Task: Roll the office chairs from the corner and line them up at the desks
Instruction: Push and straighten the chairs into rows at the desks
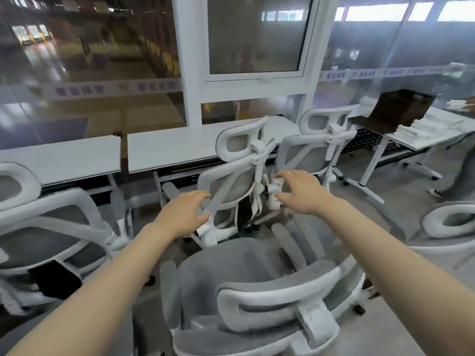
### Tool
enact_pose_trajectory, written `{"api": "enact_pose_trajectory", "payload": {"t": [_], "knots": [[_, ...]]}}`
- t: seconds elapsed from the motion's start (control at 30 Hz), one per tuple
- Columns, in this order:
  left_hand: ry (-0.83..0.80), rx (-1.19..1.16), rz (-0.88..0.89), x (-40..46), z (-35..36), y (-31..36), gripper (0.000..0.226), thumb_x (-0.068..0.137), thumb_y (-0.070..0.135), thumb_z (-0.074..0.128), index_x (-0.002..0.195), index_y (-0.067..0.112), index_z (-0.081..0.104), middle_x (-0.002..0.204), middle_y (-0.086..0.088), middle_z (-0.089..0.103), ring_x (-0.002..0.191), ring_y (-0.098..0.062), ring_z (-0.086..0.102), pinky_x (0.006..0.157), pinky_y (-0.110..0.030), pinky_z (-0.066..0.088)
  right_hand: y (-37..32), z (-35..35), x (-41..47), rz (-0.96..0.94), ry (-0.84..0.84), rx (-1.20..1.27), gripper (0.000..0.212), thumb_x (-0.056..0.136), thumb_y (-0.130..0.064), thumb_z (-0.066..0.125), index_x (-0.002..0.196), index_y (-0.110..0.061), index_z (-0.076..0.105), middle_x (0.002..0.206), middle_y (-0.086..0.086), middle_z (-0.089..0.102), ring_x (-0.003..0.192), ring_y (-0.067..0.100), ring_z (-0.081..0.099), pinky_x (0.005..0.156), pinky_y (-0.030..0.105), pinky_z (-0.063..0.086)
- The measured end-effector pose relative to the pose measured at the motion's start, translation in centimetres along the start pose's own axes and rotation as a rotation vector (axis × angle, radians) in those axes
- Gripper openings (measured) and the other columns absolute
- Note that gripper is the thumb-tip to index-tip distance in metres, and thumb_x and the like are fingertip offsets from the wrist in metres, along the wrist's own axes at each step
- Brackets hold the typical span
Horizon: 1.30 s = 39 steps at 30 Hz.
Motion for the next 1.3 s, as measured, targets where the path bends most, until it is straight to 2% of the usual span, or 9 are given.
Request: {"api": "enact_pose_trajectory", "payload": {"t": [0.2,0.33,0.47,0.67,0.83,0.97,1.07,1.17,1.3], "knots": [[-0.118,-0.014,-0.068,9.0,3.8,-0.2,0.055,0.091,0.038,0.054,0.142,0.022,0.038,0.143,0.003,0.044,0.127,-0.02,0.044,0.098,-0.037,0.044,4.8,1.7,9.8,0.015,-0.122,-0.033,0.05,0.091,-0.04,0.05,0.135,-0.019,0.044,0.127,0.009,0.056,0.121,0.033,0.048,0.095,0.043,0.04],[-0.146,0.028,-0.115,14.8,6.0,-0.6,0.064,0.091,0.04,0.055,0.145,0.017,0.032,0.15,-0.002,0.034,0.133,-0.024,0.037,0.101,-0.039,0.041,7.8,3.7,16.7,0.02,-0.208,-0.007,0.055,0.091,-0.041,0.051,0.139,-0.018,0.04,0.13,0.009,0.056,0.122,0.033,0.047,0.094,0.041,0.042],[-0.154,0.092,-0.17,20.6,7.7,-1.5,0.062,0.09,0.041,0.054,0.139,0.01,0.033,0.148,-0.01,0.03,0.131,-0.031,0.034,0.095,-0.04,0.043,11.2,5.7,22.9,0.049,-0.282,0.032,0.055,0.086,-0.043,0.053,0.131,-0.013,0.046,0.128,0.012,0.055,0.117,0.033,0.051,0.095,0.047,0.046],[-0.137,0.104,-0.284,26.6,11.4,-3.5,0.08,0.09,0.037,0.055,0.15,0.008,0.009,0.16,-0.012,-0.001,0.145,-0.033,0.005,0.114,-0.046,0.023,14.1,8.6,31.8,0.088,-0.297,0.113,0.052,0.092,-0.037,0.052,0.13,-0.003,0.04,0.123,0.014,0.054,0.109,0.032,0.052,0.079,0.036,0.04],[-0.065,0.134,-0.327,26.8,14.6,-5.1,0.088,0.091,0.035,0.052,0.152,0.01,-0.006,0.161,-0.009,-0.009,0.147,-0.034,-0.004,0.117,-0.049,0.019,13.7,11.0,36.3,0.072,-0.336,0.202,0.038,0.089,-0.039,0.052,0.112,-0.01,0.041,0.089,0.006,0.052,0.089,0.03,0.054,0.057,0.031,0.034],[-0.006,0.066,-0.333,26.5,14.7,-5.6,0.089,0.09,0.04,0.052,0.152,0.014,-0.006,0.161,-0.005,-0.006,0.147,-0.031,-0.005,0.117,-0.047,0.02,12.7,11.8,38.3,0.105,-0.274,0.193,0.067,0.095,-0.047,0.051,0.134,0.005,0.034,0.123,0.019,0.055,0.11,0.033,0.055,0.077,0.034,0.039],[-0.012,0.03,-0.334,26.4,14.8,-5.8,0.089,0.089,0.042,0.052,0.152,0.017,-0.004,0.16,-0.007,0.0,0.147,-0.032,-0.003,0.117,-0.048,0.019,11.9,12.8,38.7,0.153,-0.183,0.203,0.067,0.094,-0.049,0.051,0.129,0.007,0.039,0.122,0.022,0.058,0.099,0.033,0.056,0.074,0.033,0.038],[-0.02,0.055,-0.337,26.0,14.9,-6.0,0.085,0.09,0.042,0.05,0.152,0.021,-0.005,0.159,-0.007,0.002,0.147,-0.032,-0.003,0.116,-0.048,0.024,11.6,13.7,38.2,0.177,-0.083,0.196,0.063,0.094,-0.049,0.05,0.126,0.004,0.038,0.125,0.024,0.055,0.111,0.038,0.055,0.076,0.035,0.038],[-0.036,0.131,-0.336,25.1,14.5,-7.1,0.083,0.091,0.038,0.048,0.152,0.019,-0.006,0.159,-0.01,0.003,0.146,-0.034,-0.001,0.118,-0.047,0.016,10.6,14.3,37.4,0.158,-0.054,0.175,0.064,0.093,-0.055,0.047,0.123,0.002,0.039,0.123,0.024,0.056,0.111,0.039,0.056,0.08,0.039,0.043]]}}
Point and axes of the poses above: each hand's wrist, its own x-axis towards the middle knuckle, its own z-axis out of the palm, y = z × x, the point moved 5 cm from there along x, towards the middle knuckle
